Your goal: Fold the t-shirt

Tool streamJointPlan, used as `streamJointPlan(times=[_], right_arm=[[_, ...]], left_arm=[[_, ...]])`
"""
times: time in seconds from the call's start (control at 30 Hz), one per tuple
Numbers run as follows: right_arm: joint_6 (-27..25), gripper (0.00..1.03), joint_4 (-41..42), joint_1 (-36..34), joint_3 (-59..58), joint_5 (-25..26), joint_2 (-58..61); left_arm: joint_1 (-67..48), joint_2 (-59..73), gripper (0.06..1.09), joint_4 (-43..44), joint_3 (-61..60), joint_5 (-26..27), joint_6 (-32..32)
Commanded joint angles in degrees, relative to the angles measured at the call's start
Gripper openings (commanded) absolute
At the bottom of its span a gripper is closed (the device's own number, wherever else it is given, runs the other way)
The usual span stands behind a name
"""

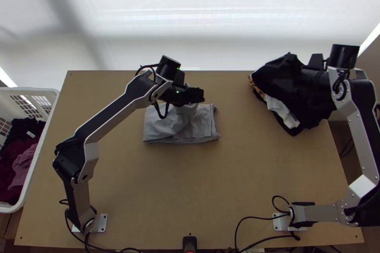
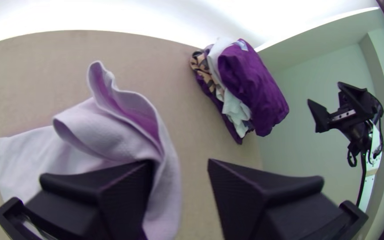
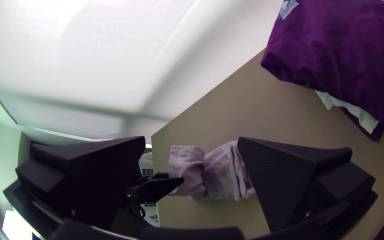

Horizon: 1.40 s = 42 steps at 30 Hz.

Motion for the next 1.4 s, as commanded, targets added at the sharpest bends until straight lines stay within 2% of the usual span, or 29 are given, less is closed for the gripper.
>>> streamJointPlan(times=[0.0,0.17,0.4,0.5,0.6,0.77,0.9,1.07,1.23,1.37], right_arm=[[-0.9,0.98,1.5,2.1,-3.2,1.6,-1.5],[-0.9,0.98,2.9,4.9,-5.0,3.2,-1.5],[-0.6,0.98,3.6,6.6,-5.4,4.1,-0.8],[-0.6,0.98,3.7,6.5,-5.2,4.2,-0.8],[-0.6,0.98,3.7,6.3,-5.4,4.4,-1.1],[-0.7,0.98,3.7,5.9,-6.2,4.4,-1.5],[-0.7,0.98,3.7,6.5,-6.4,4.4,-1.4],[-0.8,0.98,3.9,7.6,-7.6,4.8,-0.8],[-1.3,0.98,8.4,10.1,-15.3,4.4,-0.1],[-3.3,0.98,11.1,10.9,-20.7,1.6,3.2]], left_arm=[[-0.6,0.4,1.05,1.5,5.5,1.3,-0.6],[0.3,-1.1,1.05,1.3,7.7,2.2,-0.8],[1.1,-3.0,1.05,-1.9,7.2,7.8,-0.8],[0.9,-3.0,1.05,-1.9,5.3,7.7,0.5],[-0.1,-2.2,1.05,-6.0,4.9,7.0,4.5],[-0.9,-2.7,1.05,-7.5,5.1,6.6,4.7],[-0.9,-2.4,1.05,-8.8,7.0,3.7,5.6],[0.3,-2.2,1.05,-9.8,9.1,3.5,5.8],[4.2,-2.2,1.05,-11.2,11.1,2.3,6.3],[8.5,-2.6,1.05,-13.2,12.8,2.3,7.4]])
